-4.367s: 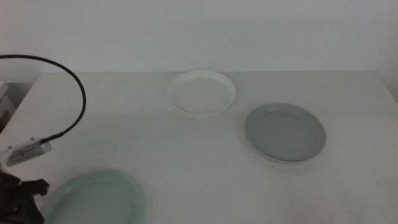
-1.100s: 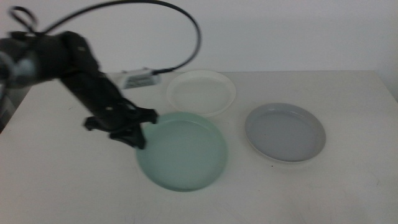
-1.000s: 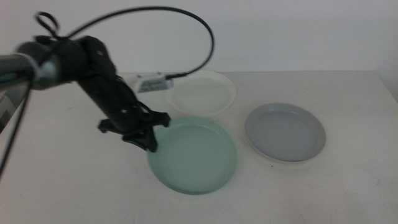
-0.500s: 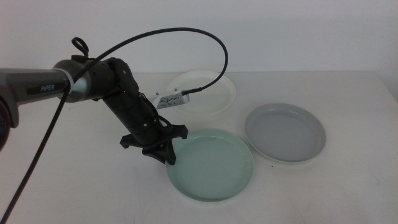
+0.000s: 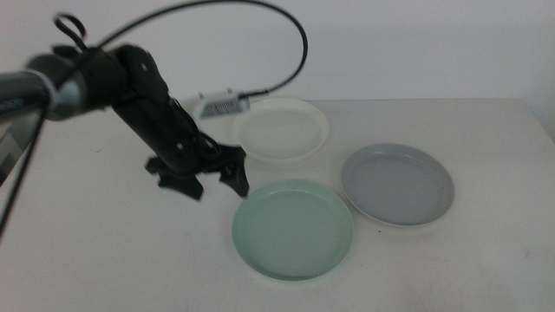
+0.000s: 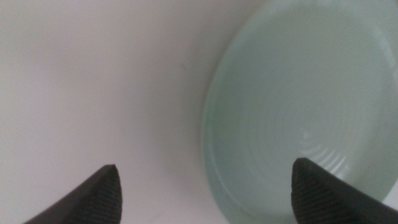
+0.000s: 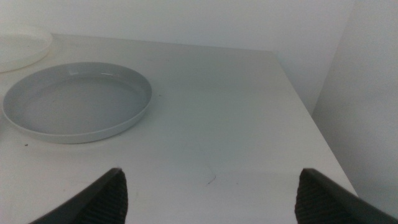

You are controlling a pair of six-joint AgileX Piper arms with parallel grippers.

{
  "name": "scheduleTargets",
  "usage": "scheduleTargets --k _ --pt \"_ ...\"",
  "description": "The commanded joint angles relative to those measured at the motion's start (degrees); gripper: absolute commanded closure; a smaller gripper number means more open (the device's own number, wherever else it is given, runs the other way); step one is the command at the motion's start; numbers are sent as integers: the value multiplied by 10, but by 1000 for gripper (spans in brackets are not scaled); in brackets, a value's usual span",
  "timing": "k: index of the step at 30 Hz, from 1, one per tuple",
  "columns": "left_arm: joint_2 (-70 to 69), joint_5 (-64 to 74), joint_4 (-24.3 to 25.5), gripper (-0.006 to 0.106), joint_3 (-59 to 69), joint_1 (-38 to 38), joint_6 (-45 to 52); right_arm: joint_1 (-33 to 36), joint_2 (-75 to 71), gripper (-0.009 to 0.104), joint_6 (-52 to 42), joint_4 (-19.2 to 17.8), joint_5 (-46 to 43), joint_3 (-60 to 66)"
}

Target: Stack the three bowls on top of each other.

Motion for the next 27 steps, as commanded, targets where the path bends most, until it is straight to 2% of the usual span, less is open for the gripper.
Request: scheduleTargets --k 1,3,6,13,27 --pt "-69 -31 32 -5 -16 1 -43 -3 -10 1 -3 -6 -43 -3" --pt "-91 -75 75 -5 -16 -1 -82 -3 -10 1 -3 -6 -43 -3" --pt "-109 -170 114 -5 -16 -1 -115 -3 -10 1 -3 -6 -43 -3" --pt "-75 -321 121 -5 -24 -1 -126 -3 -10 1 -3 -6 -43 -3" --pt "179 -280 120 -5 -280 -1 -158 -3 -10 1 -3 -6 -43 -3"
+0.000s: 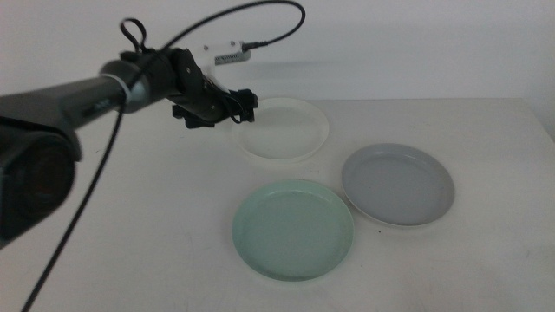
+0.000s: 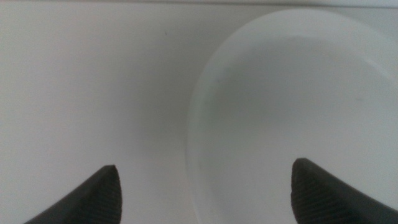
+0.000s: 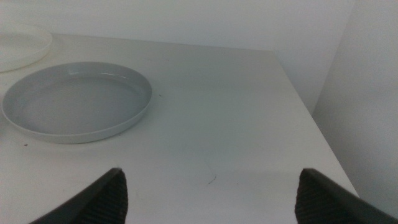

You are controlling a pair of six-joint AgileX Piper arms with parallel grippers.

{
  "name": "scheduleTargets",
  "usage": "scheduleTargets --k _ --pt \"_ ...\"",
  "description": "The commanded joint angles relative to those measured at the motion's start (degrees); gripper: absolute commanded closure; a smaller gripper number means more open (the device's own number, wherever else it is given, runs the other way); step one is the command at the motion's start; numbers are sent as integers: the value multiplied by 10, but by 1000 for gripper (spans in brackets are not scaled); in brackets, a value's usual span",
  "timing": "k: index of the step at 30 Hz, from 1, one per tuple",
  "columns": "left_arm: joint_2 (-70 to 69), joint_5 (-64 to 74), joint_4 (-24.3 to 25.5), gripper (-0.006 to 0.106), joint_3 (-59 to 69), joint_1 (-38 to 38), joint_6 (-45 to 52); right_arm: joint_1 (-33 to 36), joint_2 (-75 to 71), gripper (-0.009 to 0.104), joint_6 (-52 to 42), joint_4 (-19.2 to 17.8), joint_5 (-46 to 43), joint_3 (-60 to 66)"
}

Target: Stack the three bowls on top of each other.

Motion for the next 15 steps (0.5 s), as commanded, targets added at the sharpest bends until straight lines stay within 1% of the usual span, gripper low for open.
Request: scheduleTargets --k 1,4,5,7,9,12,13,15 --pt "-11 -15 -6 -5 -49 0 -14 -3 -10 1 -3 -6 -43 -3" --pt "20 -14 -6 -4 -70 -1 -14 -3 -10 1 -3 -6 -43 -3" --pt "26 -13 -6 -2 -74 -1 -14 -3 -10 1 -3 -6 -43 -3" --pt "33 -15 -6 6 -73 -1 -14 -3 -10 1 -3 -6 -43 -3" --pt "39 -15 -6 23 -73 -1 -14 -3 -10 1 -3 -6 -43 -3" --pt "41 -14 -8 57 -73 -2 -14 -3 -10 1 -3 -6 -43 -3" --pt "41 -14 -8 66 -73 -2 -14 -3 -10 1 -3 -6 -43 -3" --pt "41 -13 -9 90 -73 -2 -14 -3 -10 1 -3 -6 -43 -3"
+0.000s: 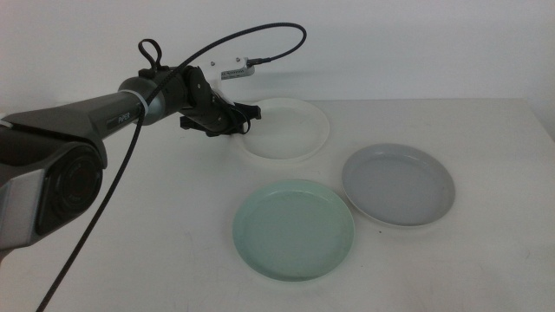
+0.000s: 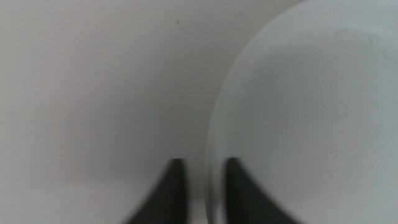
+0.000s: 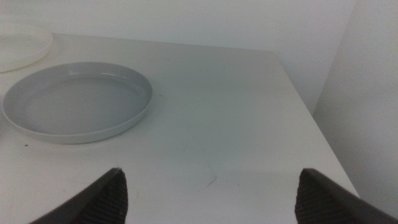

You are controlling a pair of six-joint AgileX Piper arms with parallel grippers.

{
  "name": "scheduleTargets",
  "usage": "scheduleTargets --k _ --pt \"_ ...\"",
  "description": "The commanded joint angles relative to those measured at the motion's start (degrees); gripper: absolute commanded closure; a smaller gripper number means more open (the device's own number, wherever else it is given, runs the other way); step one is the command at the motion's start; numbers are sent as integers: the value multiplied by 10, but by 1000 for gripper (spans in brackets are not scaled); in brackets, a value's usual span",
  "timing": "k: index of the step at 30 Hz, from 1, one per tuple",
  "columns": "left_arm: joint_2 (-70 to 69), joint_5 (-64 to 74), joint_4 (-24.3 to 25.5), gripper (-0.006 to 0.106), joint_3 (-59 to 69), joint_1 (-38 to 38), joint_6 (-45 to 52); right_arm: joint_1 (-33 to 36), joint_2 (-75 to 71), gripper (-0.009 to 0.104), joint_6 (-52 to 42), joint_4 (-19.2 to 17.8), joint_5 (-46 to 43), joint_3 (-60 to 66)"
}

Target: Stack the three bowls on top of each other.

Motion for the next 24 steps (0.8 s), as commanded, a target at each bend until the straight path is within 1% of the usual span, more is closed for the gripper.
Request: scheduleTargets --k 1,6,10,13,16,24 --pt "-35 -6 -13 99 -15 -1 -9 -3 -10 1 -3 -6 -43 -3" --pt "-69 3 -9 100 -15 1 -9 -3 -10 1 -3 -6 -43 -3" --pt "-130 19 13 100 -13 1 -4 -3 -10 1 -3 -6 -43 -3" --pt "-184 34 14 100 11 -4 8 -3 -10 1 -3 -6 -43 -3" --pt "-249 35 14 100 65 -13 15 -3 -10 1 -3 -6 -43 -3" --pt "-421 26 15 100 270 -52 0 -3 -10 1 -3 -6 -43 -3"
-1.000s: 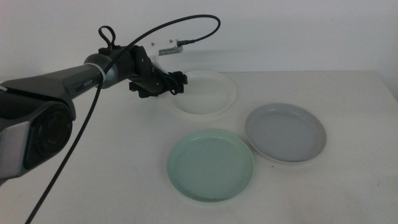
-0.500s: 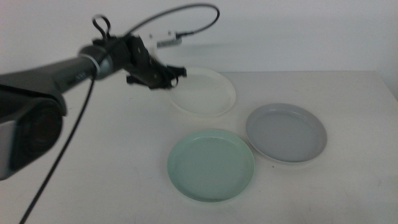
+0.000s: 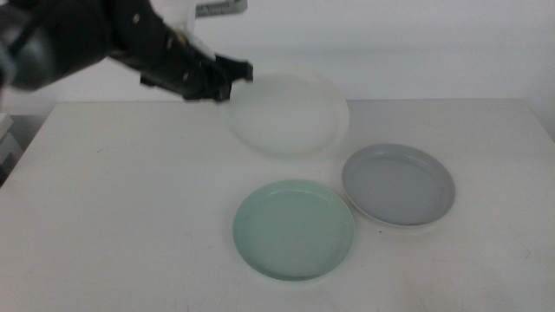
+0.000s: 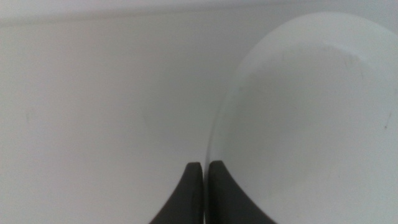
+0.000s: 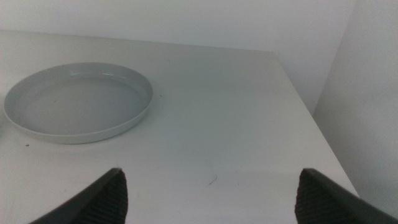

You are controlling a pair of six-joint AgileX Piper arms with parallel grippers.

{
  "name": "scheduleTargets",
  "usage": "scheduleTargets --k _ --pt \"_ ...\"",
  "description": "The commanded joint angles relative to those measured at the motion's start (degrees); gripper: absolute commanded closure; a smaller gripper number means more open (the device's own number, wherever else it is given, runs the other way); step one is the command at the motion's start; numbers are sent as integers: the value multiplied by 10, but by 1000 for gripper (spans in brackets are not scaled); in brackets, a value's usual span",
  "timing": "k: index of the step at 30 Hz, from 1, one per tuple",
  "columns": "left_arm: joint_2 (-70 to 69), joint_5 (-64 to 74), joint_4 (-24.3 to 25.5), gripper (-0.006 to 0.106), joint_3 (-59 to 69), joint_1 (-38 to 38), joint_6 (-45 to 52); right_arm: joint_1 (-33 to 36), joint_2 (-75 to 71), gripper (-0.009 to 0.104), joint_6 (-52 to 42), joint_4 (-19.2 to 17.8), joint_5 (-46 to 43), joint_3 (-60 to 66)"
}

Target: Stack the three bowls on top of each other.

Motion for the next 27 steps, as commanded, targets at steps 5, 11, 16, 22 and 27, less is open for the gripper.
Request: scheduleTargets --k 5,11,16,22,27 --pt "-126 -89 -13 100 147 -32 -19 -3 -10 1 -3 -6 -43 -3" --pt "-140 -169 -54 100 264 -52 -20 -3 -10 1 -3 -6 -43 -3" --pt "-129 -255 -65 100 319 -60 -20 -3 -10 1 -3 -6 -43 -3" --pt "-109 -275 -79 100 324 -61 -20 -3 -10 1 -3 -6 -43 -3" --pt "-81 -296 -79 100 324 -72 -20 -3 -10 1 -3 -6 -43 -3"
